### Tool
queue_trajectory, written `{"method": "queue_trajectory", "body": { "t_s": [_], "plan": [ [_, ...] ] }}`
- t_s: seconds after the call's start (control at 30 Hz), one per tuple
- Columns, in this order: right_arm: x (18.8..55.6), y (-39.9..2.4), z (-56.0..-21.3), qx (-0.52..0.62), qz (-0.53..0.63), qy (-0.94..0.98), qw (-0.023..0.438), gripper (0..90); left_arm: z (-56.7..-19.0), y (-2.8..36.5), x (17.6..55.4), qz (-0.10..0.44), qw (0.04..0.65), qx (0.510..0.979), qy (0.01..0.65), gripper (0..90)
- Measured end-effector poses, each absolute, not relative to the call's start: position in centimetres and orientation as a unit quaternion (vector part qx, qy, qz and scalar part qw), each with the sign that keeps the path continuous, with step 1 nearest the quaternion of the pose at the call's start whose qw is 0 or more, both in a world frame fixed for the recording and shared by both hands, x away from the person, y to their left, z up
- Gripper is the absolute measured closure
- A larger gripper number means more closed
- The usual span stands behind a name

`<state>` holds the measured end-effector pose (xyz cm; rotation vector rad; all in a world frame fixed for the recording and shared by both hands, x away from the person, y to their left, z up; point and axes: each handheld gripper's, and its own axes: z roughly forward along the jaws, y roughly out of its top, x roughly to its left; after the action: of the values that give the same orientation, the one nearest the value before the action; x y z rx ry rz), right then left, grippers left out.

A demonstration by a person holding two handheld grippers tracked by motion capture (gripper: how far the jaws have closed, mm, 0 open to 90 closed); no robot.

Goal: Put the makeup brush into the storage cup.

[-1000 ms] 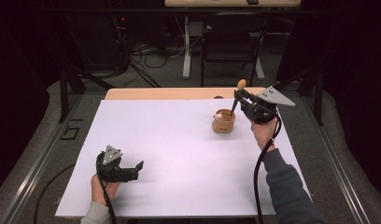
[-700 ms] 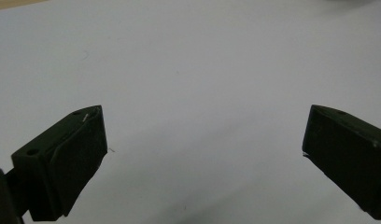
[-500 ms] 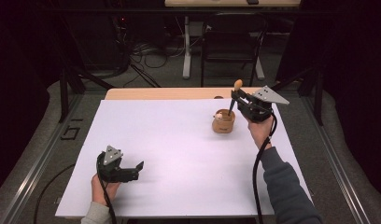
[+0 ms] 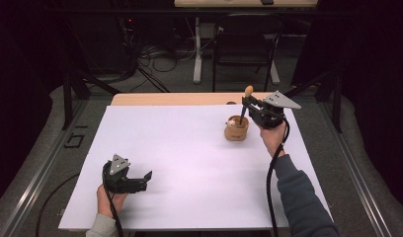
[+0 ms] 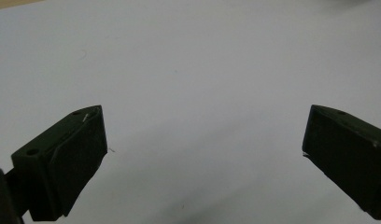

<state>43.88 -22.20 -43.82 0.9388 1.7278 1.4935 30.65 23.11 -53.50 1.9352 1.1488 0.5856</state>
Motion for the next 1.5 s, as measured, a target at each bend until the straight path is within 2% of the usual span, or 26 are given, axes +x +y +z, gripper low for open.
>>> {"method": "queue_trajectory", "body": {
  "t_s": [0.73, 0.8, 0.9, 1.0, 1.27, 1.5],
  "plan": [
    [45.0, -21.5, -45.5, 0.359, 0.525, 0.696, 0.333, 75.0, -53.5, 23.2, 30.6, 0.231, 0.399, 0.762, 0.454, 0.1],
    [45.1, -21.4, -45.6, 0.368, 0.512, 0.704, 0.328, 54.2, -53.4, 23.2, 30.6, 0.231, 0.399, 0.763, 0.453, 0.0],
    [45.3, -21.5, -45.6, 0.379, 0.5, 0.716, 0.306, 30.0, -53.4, 23.2, 30.5, 0.233, 0.4, 0.761, 0.454, 0.1],
    [45.0, -21.6, -45.5, 0.377, 0.488, 0.734, 0.286, 15.5, -53.3, 23.4, 30.5, 0.236, 0.401, 0.759, 0.455, 0.0],
    [43.5, -22.2, -45.2, 0.361, 0.483, 0.754, 0.262, 7.6, -53.1, 23.4, 30.4, 0.24, 0.403, 0.758, 0.453, 0.1],
    [42.2, -22.4, -45.3, 0.35, 0.481, 0.762, 0.256, 4.3, -53.1, 23.5, 30.3, 0.244, 0.4, 0.758, 0.454, 0.1]
  ]
}}
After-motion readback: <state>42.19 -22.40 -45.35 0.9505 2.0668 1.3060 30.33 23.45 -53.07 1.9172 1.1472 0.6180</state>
